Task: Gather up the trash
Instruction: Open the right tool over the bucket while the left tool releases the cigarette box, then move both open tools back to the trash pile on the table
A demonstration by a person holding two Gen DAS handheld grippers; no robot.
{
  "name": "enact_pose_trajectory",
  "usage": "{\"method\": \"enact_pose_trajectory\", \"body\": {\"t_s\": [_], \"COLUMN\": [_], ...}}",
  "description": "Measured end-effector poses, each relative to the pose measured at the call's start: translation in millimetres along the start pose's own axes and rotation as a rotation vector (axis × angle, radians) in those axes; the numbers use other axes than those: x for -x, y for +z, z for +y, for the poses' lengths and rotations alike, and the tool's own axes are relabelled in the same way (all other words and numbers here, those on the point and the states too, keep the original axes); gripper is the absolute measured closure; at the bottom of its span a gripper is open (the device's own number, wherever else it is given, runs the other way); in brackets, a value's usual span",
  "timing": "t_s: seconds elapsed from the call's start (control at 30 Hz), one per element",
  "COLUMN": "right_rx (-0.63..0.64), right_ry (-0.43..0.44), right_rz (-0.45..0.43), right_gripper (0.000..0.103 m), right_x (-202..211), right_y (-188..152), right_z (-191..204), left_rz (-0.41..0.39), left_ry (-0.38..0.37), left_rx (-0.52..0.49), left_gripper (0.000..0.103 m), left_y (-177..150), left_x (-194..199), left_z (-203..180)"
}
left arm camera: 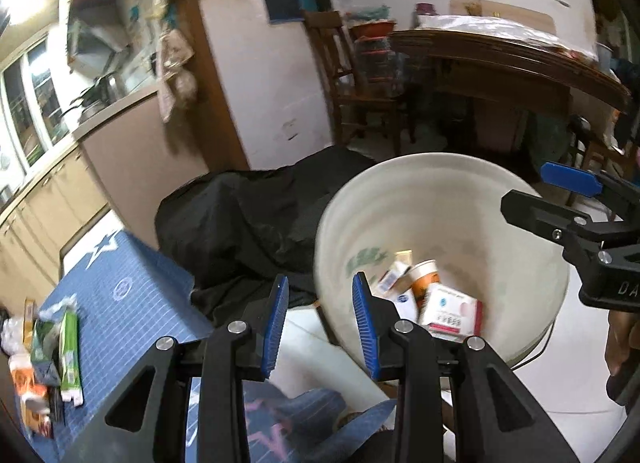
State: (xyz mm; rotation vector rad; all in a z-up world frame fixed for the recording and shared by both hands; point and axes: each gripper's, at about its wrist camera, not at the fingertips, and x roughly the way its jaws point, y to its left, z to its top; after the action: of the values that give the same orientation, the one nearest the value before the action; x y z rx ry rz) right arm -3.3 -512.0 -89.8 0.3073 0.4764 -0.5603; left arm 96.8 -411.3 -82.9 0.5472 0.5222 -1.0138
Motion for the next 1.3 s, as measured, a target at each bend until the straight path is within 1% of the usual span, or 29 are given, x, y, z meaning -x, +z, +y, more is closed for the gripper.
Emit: {"method": "enact_pose_trajectory", "body": {"t_s": [0.1, 0.3, 0.43, 0.73, 1.1, 1.3], "right_rx": [0.019, 0.057, 0.078, 0.173, 0.293, 0.352], "right_ry": [0.019, 0.061, 0.095, 0.191, 0.303, 0.35], "right_rz": [0.004, 0.014, 0.02, 0.042, 0.085, 0.106], "right_gripper": [0.018, 0.018, 0.018, 0.018, 0.021, 0.023], "right_x": [-5.7, -16.4, -22.7, -41.5, -72.4, -89.6], "right_y": [0.4, 1.2, 0.8, 1.3, -1.2, -2.7], "right_z": [14.8, 44.5, 64.5, 131.5, 221.6, 264.2], "left_rz": [0.0, 0.005, 0.013, 0.045, 0.084, 0.133], "left_ry": [0.04, 0.09, 0.137, 0.234, 0.345, 0.417], "left_rx": [0.018, 0.061, 0.082, 0.171, 0.307, 0.402], "left_gripper": [0.068, 0.068, 0.068, 0.068, 0.068, 0.068], "left_y": [-7.3, -19.2, -29.8, -57.6, -106.9, -148.9], "left_x": [5.0, 15.3, 21.9, 32.9, 56.5, 72.1], "left_z": [14.8, 40.2, 58.5, 106.3, 180.8, 225.3]}}
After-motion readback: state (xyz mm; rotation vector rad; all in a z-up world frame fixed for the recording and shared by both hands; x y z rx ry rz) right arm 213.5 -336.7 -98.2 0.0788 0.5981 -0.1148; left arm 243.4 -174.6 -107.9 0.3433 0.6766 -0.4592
